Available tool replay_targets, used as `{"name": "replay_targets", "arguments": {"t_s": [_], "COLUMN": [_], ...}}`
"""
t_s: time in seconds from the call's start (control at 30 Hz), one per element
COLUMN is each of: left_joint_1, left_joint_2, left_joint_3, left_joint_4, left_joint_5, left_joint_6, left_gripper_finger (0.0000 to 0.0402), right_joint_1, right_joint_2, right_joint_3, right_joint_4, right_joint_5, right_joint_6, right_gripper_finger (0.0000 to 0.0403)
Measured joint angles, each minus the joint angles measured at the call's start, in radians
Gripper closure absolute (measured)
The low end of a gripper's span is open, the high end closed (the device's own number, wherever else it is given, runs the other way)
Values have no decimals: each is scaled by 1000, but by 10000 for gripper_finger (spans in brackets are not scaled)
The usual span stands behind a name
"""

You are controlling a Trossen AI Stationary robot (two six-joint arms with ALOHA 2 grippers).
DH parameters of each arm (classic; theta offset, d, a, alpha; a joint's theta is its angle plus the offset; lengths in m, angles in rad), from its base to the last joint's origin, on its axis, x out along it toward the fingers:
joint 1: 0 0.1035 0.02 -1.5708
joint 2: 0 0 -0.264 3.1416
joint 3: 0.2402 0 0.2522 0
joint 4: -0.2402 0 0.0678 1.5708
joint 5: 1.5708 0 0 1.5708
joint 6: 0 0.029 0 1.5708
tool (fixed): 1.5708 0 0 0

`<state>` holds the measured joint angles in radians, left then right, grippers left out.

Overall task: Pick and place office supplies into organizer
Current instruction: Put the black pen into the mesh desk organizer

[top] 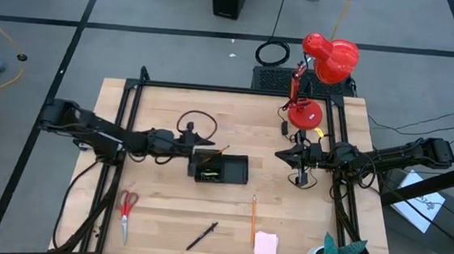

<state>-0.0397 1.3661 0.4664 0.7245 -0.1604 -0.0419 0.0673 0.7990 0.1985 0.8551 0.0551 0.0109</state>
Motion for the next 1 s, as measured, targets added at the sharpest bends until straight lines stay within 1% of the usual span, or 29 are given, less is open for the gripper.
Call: {"name": "replay_targets", "arguments": {"t_s": [0.07,0.13,0.2,0.27,0.33,0.4,0.43,0.57,0.63,0.7,0.83,0.9,1.0], "left_joint_1": [-29,-82,-150,-231,-308,-380,-412,-505,-534,-554,-577,-581,-578], "left_joint_2": [-57,-92,-98,-71,-26,16,41,152,222,299,454,501,553], "left_joint_3": [4,36,76,121,160,189,204,259,292,337,454,511,579], "left_joint_4": [-64,-178,-314,-417,-451,-436,-415,-345,-292,-273,-299,-351,-453], "left_joint_5": [-16,-16,-18,-23,-23,-23,-23,-24,-33,-45,-47,-44,-13], "left_joint_6": [-41,-74,-105,-139,-166,-174,-173,-180,-182,-196,-204,-205,-245], "left_gripper_finger": [223,237,262,297,338,379,389,389,394,398,396,399,395], "right_joint_1": [0,0,0,0,0,0,0,0,0,0,0,0,0], "right_joint_2": [0,0,0,0,0,0,0,0,1,0,0,0,0], "right_joint_3": [0,0,0,0,0,0,0,0,0,0,0,0,0], "right_joint_4": [0,0,0,1,8,8,8,0,-8,-9,-14,-14,-15], "right_joint_5": [0,0,0,0,0,0,0,0,0,0,0,0,0], "right_joint_6": [0,0,0,0,0,3,3,3,4,3,4,4,4], "right_gripper_finger": [399,399,399,399,399,399,399,399,399,399,399,399,399]}}
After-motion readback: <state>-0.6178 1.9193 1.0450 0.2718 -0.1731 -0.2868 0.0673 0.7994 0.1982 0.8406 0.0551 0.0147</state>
